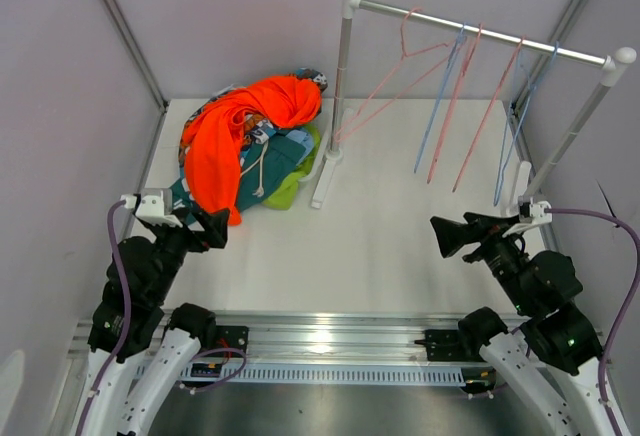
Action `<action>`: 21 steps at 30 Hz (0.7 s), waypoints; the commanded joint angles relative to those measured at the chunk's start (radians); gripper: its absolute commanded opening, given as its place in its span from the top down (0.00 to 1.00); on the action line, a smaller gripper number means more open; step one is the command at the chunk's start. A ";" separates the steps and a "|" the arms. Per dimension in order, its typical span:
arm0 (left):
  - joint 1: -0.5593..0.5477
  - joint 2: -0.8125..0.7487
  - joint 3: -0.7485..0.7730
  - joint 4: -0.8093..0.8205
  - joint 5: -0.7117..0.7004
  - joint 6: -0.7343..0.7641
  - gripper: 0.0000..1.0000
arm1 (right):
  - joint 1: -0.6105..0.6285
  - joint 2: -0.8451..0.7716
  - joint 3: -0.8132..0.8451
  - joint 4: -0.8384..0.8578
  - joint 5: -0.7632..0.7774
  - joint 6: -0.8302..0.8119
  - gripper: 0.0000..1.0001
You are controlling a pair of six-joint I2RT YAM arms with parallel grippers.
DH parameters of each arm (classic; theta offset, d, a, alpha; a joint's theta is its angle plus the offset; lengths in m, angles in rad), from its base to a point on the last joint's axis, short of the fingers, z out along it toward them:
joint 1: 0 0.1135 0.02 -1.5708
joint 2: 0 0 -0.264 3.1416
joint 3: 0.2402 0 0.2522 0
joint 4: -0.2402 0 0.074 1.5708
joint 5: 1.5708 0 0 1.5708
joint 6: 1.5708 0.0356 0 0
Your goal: Remove the shorts from the hanger
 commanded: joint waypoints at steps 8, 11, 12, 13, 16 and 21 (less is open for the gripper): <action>-0.006 0.016 -0.007 0.007 -0.024 -0.016 0.01 | 0.003 0.023 0.011 0.028 -0.040 -0.018 0.00; -0.006 0.022 -0.007 0.007 -0.027 -0.016 0.01 | 0.003 0.023 0.010 0.028 -0.021 -0.012 0.01; -0.006 0.022 -0.007 0.008 -0.027 -0.016 0.01 | 0.003 0.025 0.008 0.032 -0.026 -0.013 0.01; -0.006 0.022 -0.008 0.005 -0.029 -0.016 0.01 | 0.002 0.025 0.007 0.033 -0.030 -0.013 0.01; -0.006 0.024 -0.005 0.004 -0.035 -0.019 0.01 | 0.003 0.026 0.005 0.035 -0.032 -0.012 0.01; -0.006 0.035 -0.005 0.002 -0.043 -0.022 0.01 | 0.003 0.023 0.000 0.048 -0.055 -0.021 0.01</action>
